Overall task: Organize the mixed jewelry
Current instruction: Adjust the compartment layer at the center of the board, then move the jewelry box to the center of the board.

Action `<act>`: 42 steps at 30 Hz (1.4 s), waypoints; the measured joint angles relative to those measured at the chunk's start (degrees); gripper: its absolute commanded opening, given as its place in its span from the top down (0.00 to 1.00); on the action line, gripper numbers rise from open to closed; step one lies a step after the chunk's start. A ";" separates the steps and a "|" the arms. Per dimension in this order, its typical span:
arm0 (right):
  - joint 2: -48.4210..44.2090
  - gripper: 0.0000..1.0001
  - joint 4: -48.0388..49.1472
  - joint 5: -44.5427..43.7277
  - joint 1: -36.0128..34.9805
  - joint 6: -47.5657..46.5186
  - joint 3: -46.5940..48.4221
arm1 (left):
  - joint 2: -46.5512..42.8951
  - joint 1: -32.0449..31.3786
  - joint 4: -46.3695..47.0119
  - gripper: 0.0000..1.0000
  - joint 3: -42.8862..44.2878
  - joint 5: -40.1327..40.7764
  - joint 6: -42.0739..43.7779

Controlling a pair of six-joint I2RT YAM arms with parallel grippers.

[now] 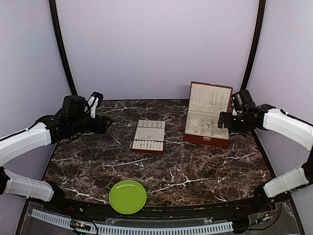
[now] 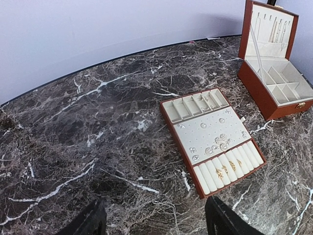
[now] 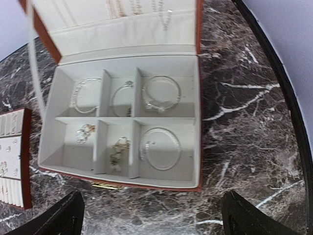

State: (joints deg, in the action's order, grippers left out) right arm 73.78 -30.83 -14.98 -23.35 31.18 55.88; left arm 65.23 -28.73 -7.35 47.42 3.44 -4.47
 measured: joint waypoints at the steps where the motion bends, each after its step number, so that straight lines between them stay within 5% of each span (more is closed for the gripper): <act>1: 0.09 0.05 -0.44 0.66 2.05 -0.68 -0.20 | 0.13 0.00 0.00 0.28 0.00 0.31 0.20; 13: 5.51 0.38 -0.31 9.70 13.49 -7.50 -1.53 | 0.42 0.00 0.00 0.28 0.00 2.60 1.51; 27: 13.75 0.57 5.44 13.25 13.99 -12.46 -1.90 | 0.42 0.00 0.00 0.28 0.00 2.08 1.51; 34: 17.90 0.80 8.07 13.81 14.01 -13.51 -1.88 | 0.46 0.00 0.00 0.28 0.00 1.99 1.53; 42: 18.03 0.95 8.63 13.18 14.32 -14.80 -1.92 | 0.46 0.00 0.00 0.28 0.00 2.03 1.53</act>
State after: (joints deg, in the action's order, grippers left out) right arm 91.81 -22.20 -1.80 -9.04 16.38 53.95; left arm 65.69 -28.73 -7.35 47.42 5.48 -2.94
